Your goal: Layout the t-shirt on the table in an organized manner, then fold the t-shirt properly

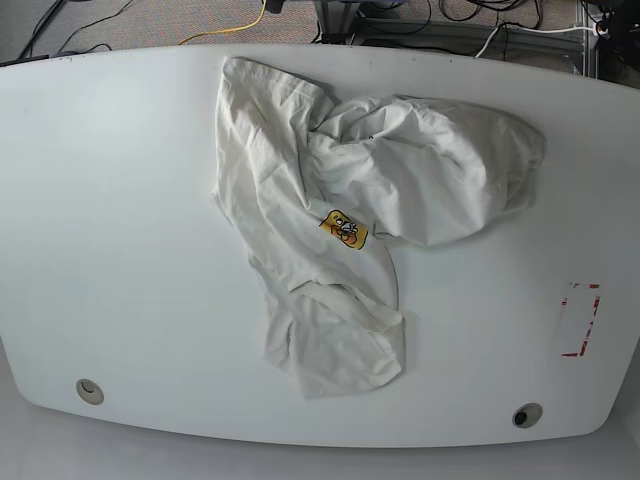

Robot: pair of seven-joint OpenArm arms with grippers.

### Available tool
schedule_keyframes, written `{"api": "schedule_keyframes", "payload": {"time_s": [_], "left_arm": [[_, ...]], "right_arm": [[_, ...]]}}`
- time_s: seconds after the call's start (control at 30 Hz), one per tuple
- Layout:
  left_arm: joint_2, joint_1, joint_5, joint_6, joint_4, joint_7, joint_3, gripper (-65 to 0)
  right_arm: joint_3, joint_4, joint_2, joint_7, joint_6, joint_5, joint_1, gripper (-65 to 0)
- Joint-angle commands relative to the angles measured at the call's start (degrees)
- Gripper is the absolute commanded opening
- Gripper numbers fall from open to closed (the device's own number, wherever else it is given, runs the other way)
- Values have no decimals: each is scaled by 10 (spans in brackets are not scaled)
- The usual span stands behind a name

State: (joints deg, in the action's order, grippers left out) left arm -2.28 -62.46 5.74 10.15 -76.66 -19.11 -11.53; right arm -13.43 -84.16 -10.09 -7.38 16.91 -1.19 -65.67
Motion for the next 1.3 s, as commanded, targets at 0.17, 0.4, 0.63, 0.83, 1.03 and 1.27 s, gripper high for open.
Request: {"api": "schedule_keyframes", "payload": {"time_s": [0.17, 0.4, 0.63, 0.83, 1.03, 1.27], "left_arm": [[0, -79, -49, 0, -123, -11, 1, -644], [-2, -116, -71, 0, -224, -11, -3, -644], [-2, -138, -71, 0, -305, -10, -3, -644], [0, -135, -71, 0, -342, -10, -3, -644], [0, -102, -73, -2, -364, -11, -7, -644], [1, -22, -72, -3, -364, -7, -30, -642]], "right_arm": [[-2, -109, -27, -10, 4, 66, -92, -628], [-20, -194, -24, -10, 4, 75, -124, -628], [-40, -245, -13, -10, 4, 77, -122, -628], [-41, -279, -12, -10, 4, 77, -95, -628], [-41, -293, -12, -10, 3, 77, -52, -628], [-40, -294, 7, -10, 3, 76, 19, -628]]}}
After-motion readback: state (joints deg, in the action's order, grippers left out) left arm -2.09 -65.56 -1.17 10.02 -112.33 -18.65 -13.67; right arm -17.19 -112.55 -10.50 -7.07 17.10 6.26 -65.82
